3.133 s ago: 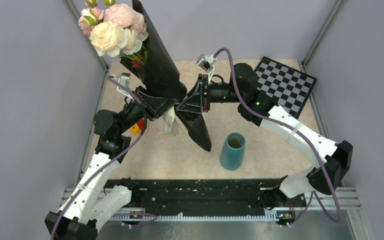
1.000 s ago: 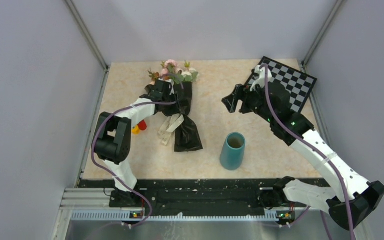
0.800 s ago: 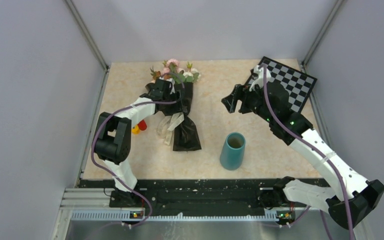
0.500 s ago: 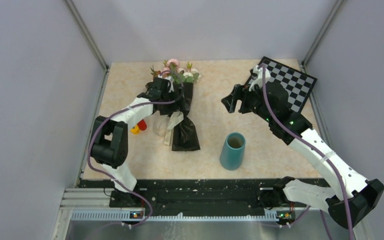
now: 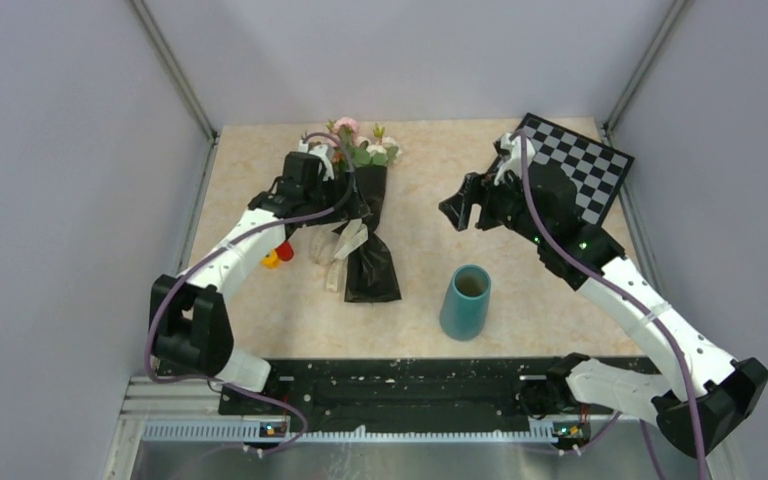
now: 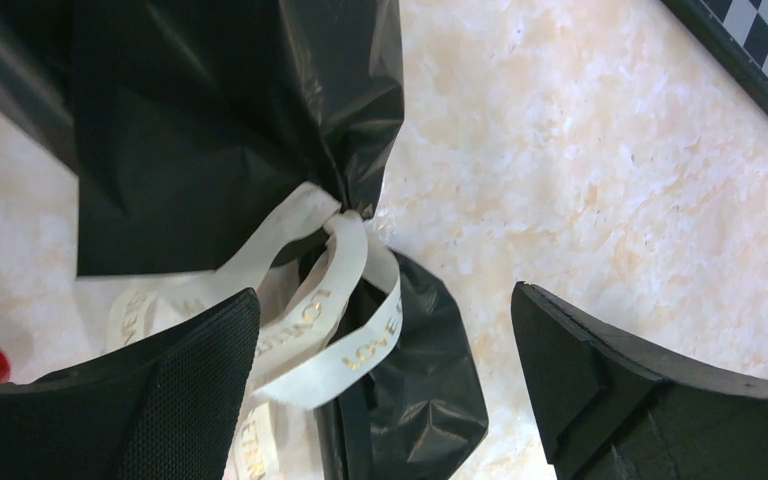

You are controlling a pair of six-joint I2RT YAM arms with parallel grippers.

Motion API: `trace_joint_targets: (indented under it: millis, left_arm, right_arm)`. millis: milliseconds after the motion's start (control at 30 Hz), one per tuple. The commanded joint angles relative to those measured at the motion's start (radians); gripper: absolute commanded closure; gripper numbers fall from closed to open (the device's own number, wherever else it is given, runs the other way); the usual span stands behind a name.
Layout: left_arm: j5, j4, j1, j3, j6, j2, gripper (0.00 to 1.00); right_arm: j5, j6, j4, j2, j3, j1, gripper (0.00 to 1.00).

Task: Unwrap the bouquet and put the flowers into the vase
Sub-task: Place the fake flower at the center of the board, then untie the ribbon from the wrapping paper.

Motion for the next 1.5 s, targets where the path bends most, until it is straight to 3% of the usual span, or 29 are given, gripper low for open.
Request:
trace_joint_targets:
  millis: [0,300,533,733,1000,1333,1467]
  left_arm:
    - [0.002,-0.038,0.022,-0.047,0.016,-0.123,0.01]
    - [0.145,-0.126,0.264,-0.152,0.110,-0.340,0.01]
    - [-0.049,-0.156,0.312,-0.181,0.211,-0.461,0.01]
    - [-0.056,-0.128,0.310,-0.220,0.230,-0.520,0.01]
    - [-0.078,-0.132,0.307,-0.244,0.232,-0.514,0.01]
    - [-0.043,-0.135,0.306,-0.242,0.234,-0.483,0.01]
    - [-0.029,-0.137,0.306,-0.240,0.238,-0.473,0.01]
  right_arm:
    - [-0.046,-0.025,0.026,-0.002,0.017,0.040,0.23]
    - [0.159,-0.030,-0.063,0.189,0.139,0.285,0.30]
    - [0.271,-0.022,-0.096,0.495,0.329,0.441,0.32]
    - [0.375,0.029,-0.108,0.772,0.485,0.454,0.36]
    - [0.461,0.054,-0.089,0.956,0.599,0.453,0.39]
    - [0.577,0.024,-0.075,1.019,0.606,0.453,0.40]
    - [0.586,0.021,-0.061,1.019,0.603,0.454,0.47]
